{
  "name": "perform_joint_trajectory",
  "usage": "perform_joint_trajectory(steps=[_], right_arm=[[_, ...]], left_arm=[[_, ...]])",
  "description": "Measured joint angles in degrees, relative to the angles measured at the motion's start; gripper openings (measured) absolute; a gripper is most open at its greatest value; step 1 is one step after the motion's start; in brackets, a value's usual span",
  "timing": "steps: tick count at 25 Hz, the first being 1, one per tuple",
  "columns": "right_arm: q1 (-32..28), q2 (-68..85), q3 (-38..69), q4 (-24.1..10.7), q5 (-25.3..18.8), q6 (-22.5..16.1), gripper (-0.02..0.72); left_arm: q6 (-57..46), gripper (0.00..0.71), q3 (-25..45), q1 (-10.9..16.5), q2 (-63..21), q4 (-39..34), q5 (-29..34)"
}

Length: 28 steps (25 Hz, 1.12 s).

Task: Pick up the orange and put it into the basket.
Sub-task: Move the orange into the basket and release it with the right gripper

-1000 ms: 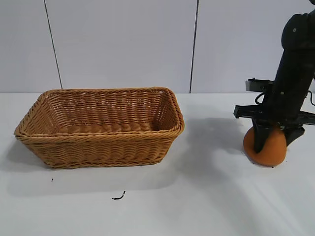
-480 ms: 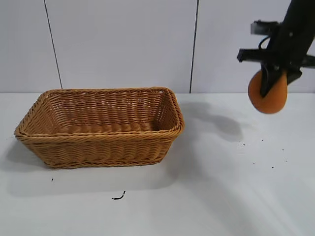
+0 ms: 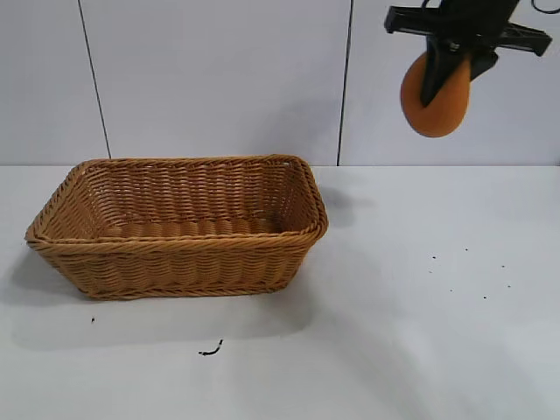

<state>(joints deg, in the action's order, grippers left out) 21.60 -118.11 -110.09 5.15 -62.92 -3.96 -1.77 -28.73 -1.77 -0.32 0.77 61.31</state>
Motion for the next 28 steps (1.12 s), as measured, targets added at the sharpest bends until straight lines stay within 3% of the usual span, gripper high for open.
perform_joint_trajectory(steps=[10, 16, 22, 24, 26, 28], right_arm=[[14.28, -6.05, 0.0, -0.37, 10.08, -0.7, 0.074], [15.65, -12.5, 0.0, -2.62, 15.67, -3.23, 0.074], [15.6, -15.74, 0.0, -3.87, 16.29, -3.48, 0.074], [15.6, -15.8, -0.23, -3.85, 16.25, -3.48, 0.132], [15.6, -15.8, -1.22, -3.85, 15.69, -3.48, 0.276], [15.6, -15.8, -2.74, -3.85, 14.5, -3.48, 0.475]], left_arm=[[0.0, 0.666, 0.0, 0.0, 0.0, 0.0, 0.0], [0.0, 0.666, 0.0, 0.0, 0.0, 0.0, 0.0], [0.0, 0.666, 0.0, 0.0, 0.0, 0.0, 0.0], [0.0, 0.666, 0.0, 0.0, 0.0, 0.0, 0.0], [0.0, 0.666, 0.0, 0.0, 0.0, 0.0, 0.0], [0.0, 0.666, 0.0, 0.0, 0.0, 0.0, 0.0]])
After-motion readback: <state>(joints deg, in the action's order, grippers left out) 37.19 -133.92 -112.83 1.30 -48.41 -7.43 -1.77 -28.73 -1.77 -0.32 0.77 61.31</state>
